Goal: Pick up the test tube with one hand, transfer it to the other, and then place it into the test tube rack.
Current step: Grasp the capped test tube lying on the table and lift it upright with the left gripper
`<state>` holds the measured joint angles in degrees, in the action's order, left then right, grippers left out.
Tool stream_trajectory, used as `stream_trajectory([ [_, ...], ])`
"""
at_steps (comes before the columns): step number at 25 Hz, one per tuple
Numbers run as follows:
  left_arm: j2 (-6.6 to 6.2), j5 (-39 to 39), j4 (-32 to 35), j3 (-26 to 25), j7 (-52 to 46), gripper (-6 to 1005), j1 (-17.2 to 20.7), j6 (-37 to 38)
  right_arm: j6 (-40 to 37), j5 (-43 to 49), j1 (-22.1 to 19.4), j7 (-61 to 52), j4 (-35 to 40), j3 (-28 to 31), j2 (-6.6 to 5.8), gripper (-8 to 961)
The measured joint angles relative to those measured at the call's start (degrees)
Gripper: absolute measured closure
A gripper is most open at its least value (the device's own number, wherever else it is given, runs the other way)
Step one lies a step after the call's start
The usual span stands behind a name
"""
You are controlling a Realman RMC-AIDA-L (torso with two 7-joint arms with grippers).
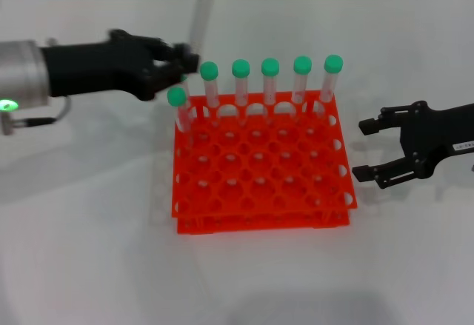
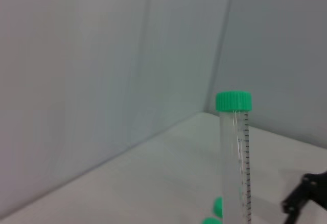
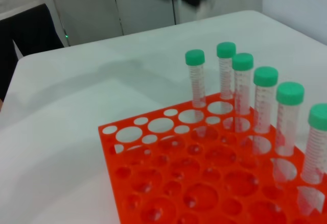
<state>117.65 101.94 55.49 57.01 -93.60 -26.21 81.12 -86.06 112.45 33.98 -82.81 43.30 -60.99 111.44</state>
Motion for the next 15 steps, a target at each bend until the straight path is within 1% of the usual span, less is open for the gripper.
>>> stream_trajectory([
  [2, -0.46, -0.3, -7.6, -0.2, 4.2, 812, -3.3, 0.3, 0.0, 0.0, 0.1, 0.0, 0.3, 0.0, 0.39, 102],
  [5, -0.77, -0.3, -14.3, -0.3, 8.5, 812, -6.7, 1.0, 0.0, 0.0, 0.2, 0.0, 0.5, 0.0, 0.62, 103],
  [6, -0.82, -0.2, -15.4, -0.3, 9.0, 812, -7.4, 1.2, 0.0, 0.0, 0.2, 0.0, 0.5, 0.0, 0.67, 103],
  [8, -0.82, 0.5, -16.4, -0.3, 9.3, 812, -8.5, 1.4, 0.1, 0.0, 0.2, 0.0, 0.5, 0.0, 0.72, 103],
  [15, -1.05, 4.2, -16.2, 0.0, 7.1, 812, -10.4, 2.2, 0.5, 0.0, 0.3, 0.0, 0.6, 0.0, 0.74, 104],
])
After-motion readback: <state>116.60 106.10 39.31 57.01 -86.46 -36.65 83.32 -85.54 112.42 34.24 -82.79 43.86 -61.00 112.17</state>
